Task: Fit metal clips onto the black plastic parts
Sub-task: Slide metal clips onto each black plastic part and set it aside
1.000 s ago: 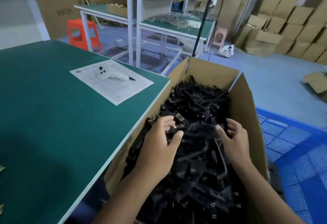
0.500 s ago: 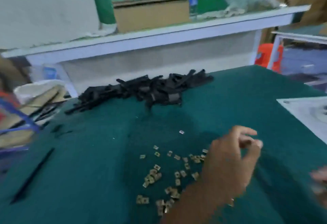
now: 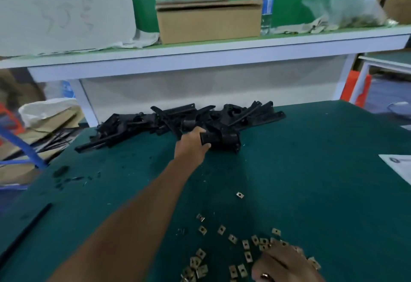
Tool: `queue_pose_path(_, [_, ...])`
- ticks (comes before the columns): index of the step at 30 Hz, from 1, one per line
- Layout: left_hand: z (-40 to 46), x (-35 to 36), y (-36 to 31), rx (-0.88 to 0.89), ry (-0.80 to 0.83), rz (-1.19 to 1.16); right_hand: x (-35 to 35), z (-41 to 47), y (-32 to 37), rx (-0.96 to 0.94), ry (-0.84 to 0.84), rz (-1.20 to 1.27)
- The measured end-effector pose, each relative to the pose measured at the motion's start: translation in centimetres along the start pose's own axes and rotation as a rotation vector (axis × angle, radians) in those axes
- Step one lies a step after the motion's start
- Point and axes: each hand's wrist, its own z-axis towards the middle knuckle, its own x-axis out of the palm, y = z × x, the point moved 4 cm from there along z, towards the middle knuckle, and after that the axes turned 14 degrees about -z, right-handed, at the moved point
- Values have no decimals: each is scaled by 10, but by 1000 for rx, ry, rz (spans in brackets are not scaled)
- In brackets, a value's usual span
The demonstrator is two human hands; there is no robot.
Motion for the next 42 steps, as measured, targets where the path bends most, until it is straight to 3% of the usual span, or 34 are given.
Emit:
queue_pose_path(1, [-2,0,0,27,-36,16,-6,-1,8,-30,12,-146])
queue_pose_path(3, [-14,-3,-1,102,-119,-2,-10,-1,14,-85,-184,-249])
queue_pose_path(4, [-24,-7,-1,125,-159,-70,-9,-1,11,-72,-203,-249])
queue_pose_path(6, [-49,-22,1,143,-249,-207,-16,-1,8,9,-115,-140])
queue_pose_path(8, [-82,-44,6,131,-353,-310,-26,6,2,15,-209,-58])
queue_pose_path(13, [-168,-75,27,0,-523,-667,-31,44,0,107,-224,273])
queue_pose_path(15, [-194,-74,26,54,-553,-517,-28,63,3,101,-192,351])
queue_pose_path(19, [-213,-69,28,340,-554,-117,-12,83,21,46,-191,390])
queue_pose_path(22, [-210,-75,37,360,-625,-146,2,81,28,14,-160,427])
queue_pose_path(24, [-210,-77,44,254,-670,-268,7,78,30,-2,-147,431])
queue_pose_path(28, [-204,-61,67,-212,-550,-670,8,78,26,15,-205,446])
queue_pose_path(33, [-200,-48,75,-543,-473,-1694,6,80,22,72,-239,547])
queue_pose_path(34, [-203,-46,74,-580,-431,-1804,4,79,22,84,-244,563])
queue_pose_path(36, [-209,-40,65,-578,-309,-1784,3,78,23,83,-250,587])
queue_pose_path(39, [-218,-31,51,-452,-146,-1494,-3,76,27,56,-293,658])
queue_pose_path(42, [-228,-26,37,-208,139,-1197,-13,73,26,74,-375,780])
